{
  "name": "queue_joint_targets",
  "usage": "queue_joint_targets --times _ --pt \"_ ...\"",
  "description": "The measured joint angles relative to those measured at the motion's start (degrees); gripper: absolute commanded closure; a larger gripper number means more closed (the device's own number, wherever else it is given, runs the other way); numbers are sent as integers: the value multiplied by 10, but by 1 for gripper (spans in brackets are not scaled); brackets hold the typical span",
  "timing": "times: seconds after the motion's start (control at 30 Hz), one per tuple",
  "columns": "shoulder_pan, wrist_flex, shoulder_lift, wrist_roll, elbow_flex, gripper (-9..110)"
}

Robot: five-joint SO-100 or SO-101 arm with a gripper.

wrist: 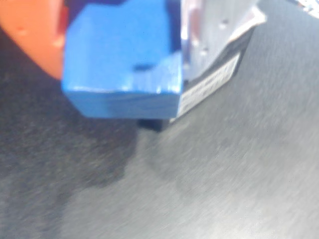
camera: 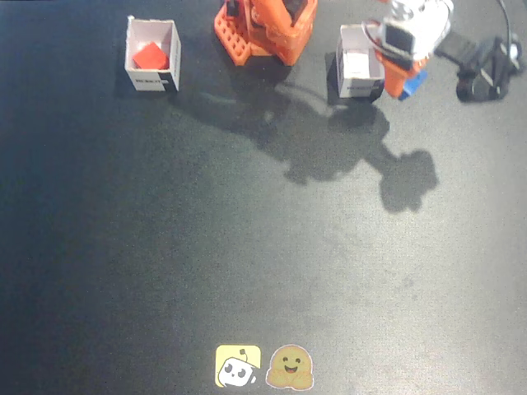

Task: Put the red cube in the right box and the blue cube in the left box.

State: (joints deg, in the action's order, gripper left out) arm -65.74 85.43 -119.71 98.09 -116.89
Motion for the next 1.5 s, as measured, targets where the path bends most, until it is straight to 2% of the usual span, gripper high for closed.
queue_joint_targets --times 0.5,1.1,1.5 --pt "-64 47 -93 -10 -73 90" --pt "-69 51 -149 -8 -135 90" --pt "-77 31 -149 -16 -138 82"
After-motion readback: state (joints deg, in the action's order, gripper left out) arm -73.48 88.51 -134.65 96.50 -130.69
